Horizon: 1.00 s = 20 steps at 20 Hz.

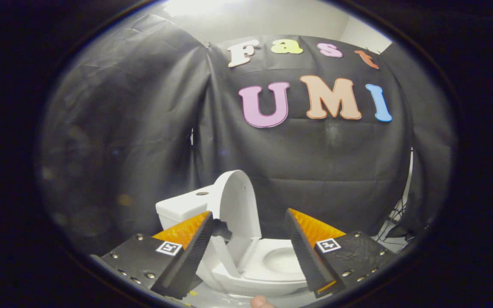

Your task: Open the toilet lid.

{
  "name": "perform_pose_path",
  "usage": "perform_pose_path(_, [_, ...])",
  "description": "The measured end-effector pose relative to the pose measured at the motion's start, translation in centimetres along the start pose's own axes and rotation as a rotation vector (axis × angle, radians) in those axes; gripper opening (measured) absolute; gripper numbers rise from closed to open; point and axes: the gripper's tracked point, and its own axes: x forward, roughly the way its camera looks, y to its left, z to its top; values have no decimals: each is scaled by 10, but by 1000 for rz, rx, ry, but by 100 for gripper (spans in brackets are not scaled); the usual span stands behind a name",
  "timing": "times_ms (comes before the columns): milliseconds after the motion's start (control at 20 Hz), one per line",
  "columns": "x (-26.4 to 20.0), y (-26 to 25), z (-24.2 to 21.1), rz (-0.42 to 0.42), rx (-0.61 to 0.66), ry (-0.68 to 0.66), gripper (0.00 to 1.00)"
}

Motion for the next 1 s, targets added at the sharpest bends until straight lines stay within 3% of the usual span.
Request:
perform_pose_path(450, [-42, -84, 40, -108, -1, -12, 98])
perform_pose_path(1000, [-92, -162, 41, -155, 55, 3, 98])
